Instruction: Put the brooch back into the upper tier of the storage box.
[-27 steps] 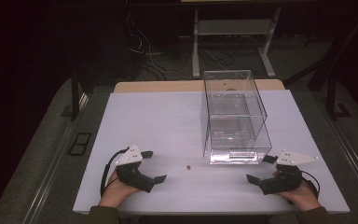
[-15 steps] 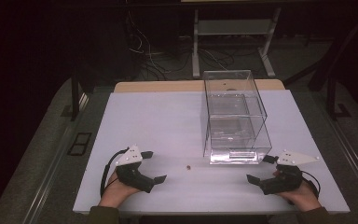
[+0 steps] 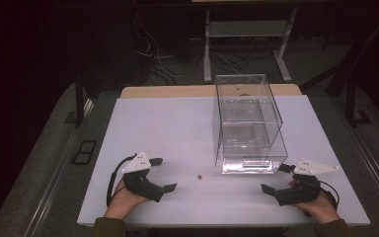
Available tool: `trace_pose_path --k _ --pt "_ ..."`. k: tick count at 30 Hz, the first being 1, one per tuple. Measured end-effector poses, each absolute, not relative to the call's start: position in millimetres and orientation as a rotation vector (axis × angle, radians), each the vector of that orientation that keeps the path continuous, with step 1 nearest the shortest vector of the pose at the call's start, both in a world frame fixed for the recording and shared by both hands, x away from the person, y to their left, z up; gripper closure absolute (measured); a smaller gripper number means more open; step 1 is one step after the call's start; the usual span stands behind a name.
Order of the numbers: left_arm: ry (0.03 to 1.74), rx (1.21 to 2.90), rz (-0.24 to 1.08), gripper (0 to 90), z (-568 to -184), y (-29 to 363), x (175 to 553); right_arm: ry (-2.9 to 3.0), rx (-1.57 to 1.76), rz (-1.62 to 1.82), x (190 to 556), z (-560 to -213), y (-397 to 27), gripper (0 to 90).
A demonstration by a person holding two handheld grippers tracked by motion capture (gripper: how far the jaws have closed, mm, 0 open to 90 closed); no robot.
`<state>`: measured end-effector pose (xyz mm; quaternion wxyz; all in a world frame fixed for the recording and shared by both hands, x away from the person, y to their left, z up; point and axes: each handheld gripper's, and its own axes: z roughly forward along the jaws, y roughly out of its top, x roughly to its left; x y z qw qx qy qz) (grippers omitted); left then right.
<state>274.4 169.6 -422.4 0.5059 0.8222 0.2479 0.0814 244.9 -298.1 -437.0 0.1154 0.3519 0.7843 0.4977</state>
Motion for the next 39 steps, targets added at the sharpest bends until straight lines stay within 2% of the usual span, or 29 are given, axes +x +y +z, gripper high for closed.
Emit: trace_pose_path --k 39 --pt "0.524 1.989 0.173 0.0 -415.7 138.4 290.1 2.296 1.032 1.459 245.6 -436.9 -297.7 2.7"
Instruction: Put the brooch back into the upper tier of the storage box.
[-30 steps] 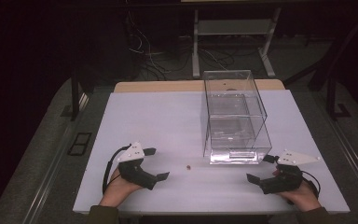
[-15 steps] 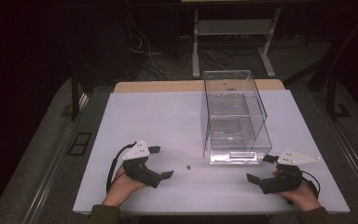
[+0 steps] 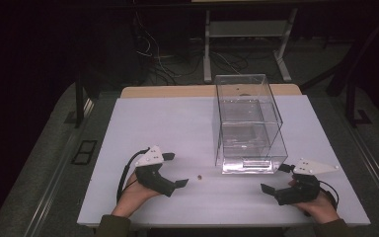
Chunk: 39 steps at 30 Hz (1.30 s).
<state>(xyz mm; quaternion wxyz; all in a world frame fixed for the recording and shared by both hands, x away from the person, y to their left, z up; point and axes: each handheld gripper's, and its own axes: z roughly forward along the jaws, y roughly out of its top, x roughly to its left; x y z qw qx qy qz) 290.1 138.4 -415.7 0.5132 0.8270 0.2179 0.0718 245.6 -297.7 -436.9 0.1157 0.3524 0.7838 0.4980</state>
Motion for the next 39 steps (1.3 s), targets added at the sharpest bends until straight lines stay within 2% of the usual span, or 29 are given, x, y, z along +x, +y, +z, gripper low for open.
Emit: trace_pose_path --k 39 --pt "0.478 1.972 0.137 1.4 -409.7 99.4 311.5 2.287 1.047 1.468 244.9 -436.7 -298.7 2.7"
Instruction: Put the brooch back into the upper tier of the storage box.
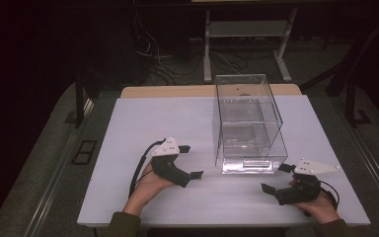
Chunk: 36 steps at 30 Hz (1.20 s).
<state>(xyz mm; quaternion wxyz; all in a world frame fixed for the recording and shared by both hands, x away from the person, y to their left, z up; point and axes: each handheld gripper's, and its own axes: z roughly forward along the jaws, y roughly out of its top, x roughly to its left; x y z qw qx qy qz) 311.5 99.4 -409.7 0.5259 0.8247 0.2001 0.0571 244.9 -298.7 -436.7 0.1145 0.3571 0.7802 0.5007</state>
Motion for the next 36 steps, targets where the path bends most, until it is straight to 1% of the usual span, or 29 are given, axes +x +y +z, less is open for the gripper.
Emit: trace_pose_path --k 8,18,23,27,32,36 --pt "0.482 1.965 0.144 1.5 -410.6 90.3 316.0 2.282 1.047 1.469 244.8 -436.3 -299.3 2.7" --pt "0.473 2.011 0.143 6.4 -417.3 87.9 313.3 2.282 1.043 1.47 245.0 -436.4 -299.3 2.7" --pt "0.474 2.021 0.134 13.6 -418.7 89.4 311.5 2.283 1.045 1.47 245.2 -436.5 -299.6 2.7" --pt "0.473 2.045 0.125 16.2 -420.4 89.1 311.8 2.284 1.046 1.47 245.2 -436.6 -300.2 2.7" --pt "0.463 2.059 0.101 23.8 -422.8 86.8 311.5 2.284 1.046 1.472 245.3 -436.6 -300.3 2.7" --pt "0.456 2.08 0.092 28.0 -424.4 85.4 311.8 2.281 1.048 1.476 245.3 -436.5 -300.4 2.7"
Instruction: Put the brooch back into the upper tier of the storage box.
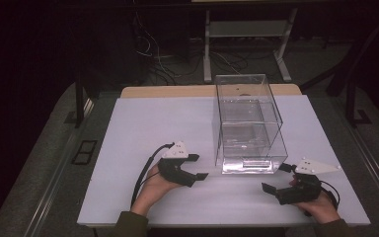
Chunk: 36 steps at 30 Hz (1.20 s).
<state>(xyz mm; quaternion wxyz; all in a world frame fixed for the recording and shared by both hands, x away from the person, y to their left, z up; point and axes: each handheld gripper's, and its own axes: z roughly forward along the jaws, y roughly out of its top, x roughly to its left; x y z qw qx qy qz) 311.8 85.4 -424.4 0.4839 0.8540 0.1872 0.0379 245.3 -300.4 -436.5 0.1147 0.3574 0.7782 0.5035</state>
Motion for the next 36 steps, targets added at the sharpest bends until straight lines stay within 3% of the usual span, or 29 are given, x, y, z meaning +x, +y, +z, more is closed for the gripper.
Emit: trace_pose_path --k 20,36 --pt "0.473 2.221 0.095 57.0 -436.8 76.8 313.4 2.277 1.046 1.474 244.9 -436.2 -300.3 2.7" --pt "0.509 2.268 0.064 66.7 -445.4 75.3 314.8 2.282 1.049 1.47 244.8 -436.1 -299.9 2.7"
